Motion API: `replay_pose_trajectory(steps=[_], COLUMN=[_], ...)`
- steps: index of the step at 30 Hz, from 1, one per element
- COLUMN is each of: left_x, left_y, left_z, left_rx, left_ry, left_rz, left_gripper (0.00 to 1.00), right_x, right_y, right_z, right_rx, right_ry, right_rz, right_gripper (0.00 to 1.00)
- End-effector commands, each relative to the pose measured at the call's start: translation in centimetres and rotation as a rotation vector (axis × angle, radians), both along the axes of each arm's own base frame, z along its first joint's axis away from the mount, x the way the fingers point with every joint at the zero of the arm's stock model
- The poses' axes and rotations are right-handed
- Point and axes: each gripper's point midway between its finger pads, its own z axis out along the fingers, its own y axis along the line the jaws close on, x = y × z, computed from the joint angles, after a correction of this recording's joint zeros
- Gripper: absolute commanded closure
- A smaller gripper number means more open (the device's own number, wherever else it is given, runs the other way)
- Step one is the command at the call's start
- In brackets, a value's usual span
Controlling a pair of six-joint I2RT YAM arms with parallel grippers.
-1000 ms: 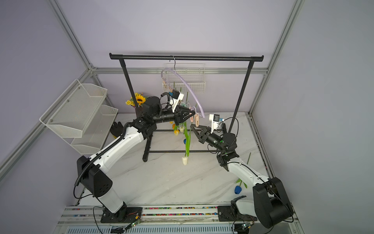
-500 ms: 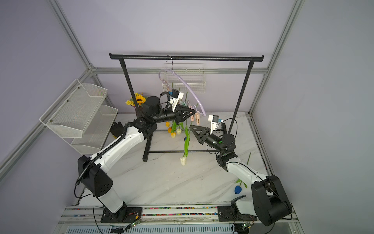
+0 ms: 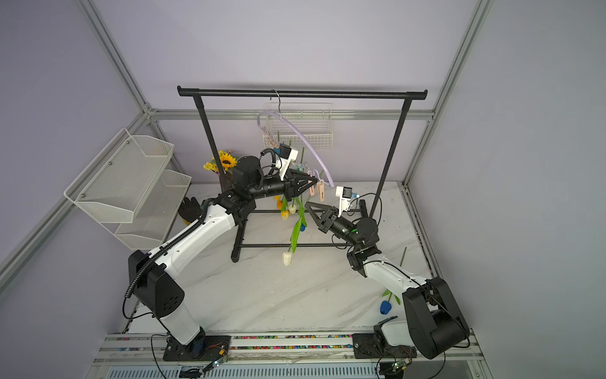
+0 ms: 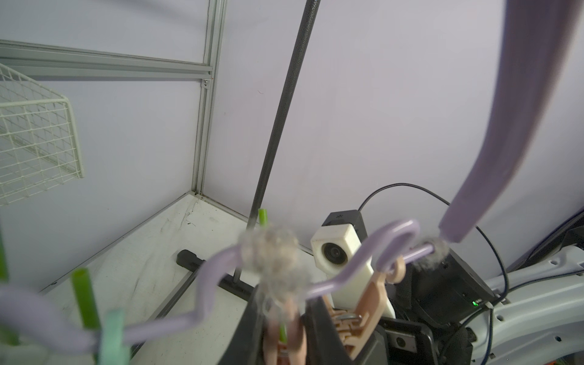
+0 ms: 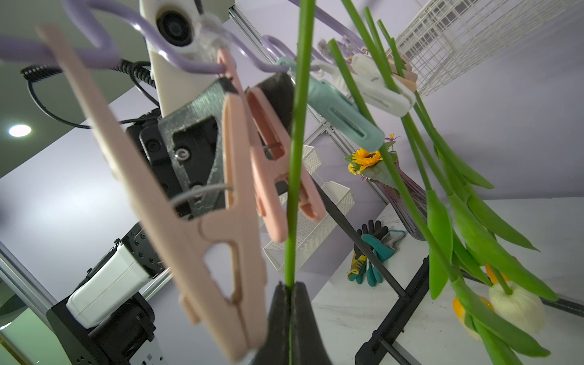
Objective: Dry the flowers on a clothes hanger
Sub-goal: Clamp the flower onto the hanger.
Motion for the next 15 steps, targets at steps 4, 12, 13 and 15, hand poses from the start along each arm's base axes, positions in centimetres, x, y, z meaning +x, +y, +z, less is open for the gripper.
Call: replay_pose_trajectory(steps=[4,12,13,15], left_x=[-0.57,-0.36,-0.37,-0.45], left_y=[-0.01,0.06,0.06,0.08], left_z=[2.71,2.88,2.92,2.97], left_rx=[-0.046,-0.047,-0.047,-0.048], left_ry=[-0.069,-0.064,-0.064,-0.064], left_rz=[-0.005,0.008,0.008,0.008], left_gripper=[0.76,0.6,0.59,0.55], right_x=[-0.35,-0.17,-0.11,0.01], right_y=[0.25,0.24,0.22,0.21], right_z=[1.38,0.85,0.81,0.61], right_rx=[0.006,-0.023,-0.025,-0.031], right_ry=[-0.053,-0.044,-0.041,-0.035], right_rz=[-0.001,-0.017,-0.019,-0.025], right_gripper=[1.0,1.0,1.0,1.0])
